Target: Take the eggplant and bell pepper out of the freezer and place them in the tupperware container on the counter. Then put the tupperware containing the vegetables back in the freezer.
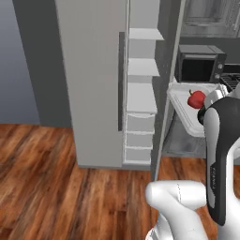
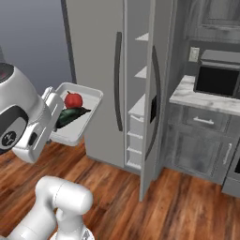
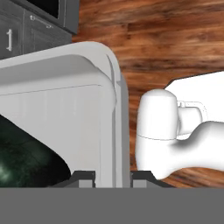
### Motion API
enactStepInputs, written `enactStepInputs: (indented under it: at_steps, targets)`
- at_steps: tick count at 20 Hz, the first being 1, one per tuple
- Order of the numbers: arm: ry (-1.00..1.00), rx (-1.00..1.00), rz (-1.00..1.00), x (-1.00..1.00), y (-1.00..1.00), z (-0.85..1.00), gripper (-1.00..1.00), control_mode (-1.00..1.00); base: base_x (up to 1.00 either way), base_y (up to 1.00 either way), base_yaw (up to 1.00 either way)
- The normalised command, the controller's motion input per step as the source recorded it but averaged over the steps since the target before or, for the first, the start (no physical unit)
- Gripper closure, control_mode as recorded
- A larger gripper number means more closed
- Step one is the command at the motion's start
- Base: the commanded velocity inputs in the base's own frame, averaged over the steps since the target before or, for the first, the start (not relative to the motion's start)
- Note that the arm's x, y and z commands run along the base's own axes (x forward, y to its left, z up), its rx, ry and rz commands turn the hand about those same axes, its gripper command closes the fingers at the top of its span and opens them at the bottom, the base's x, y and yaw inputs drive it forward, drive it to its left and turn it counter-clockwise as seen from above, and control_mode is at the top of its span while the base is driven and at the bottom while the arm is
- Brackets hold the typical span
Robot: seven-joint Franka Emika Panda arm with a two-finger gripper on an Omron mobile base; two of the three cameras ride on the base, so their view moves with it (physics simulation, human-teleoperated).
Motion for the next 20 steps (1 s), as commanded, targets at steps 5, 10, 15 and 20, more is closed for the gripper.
enactStepInputs:
  at_steps: [5,10,15,20]
  targets:
    - [0.00,0.00,0.00,0.00,0.00,0.00,1.00,1.00,0.08,0.52,0.00]
    - [0.00,0.00,0.00,0.00,0.00,0.00,1.00,1.00,0.03,0.18,-0.06]
    - [0.00,0.00,0.00,0.00,0.00,0.00,1.00,1.00,0.10,0.08,-0.32]
    - [0.00,0.00,0.00,0.00,0.00,0.00,1.00,1.00,0.31,0.43,-0.28]
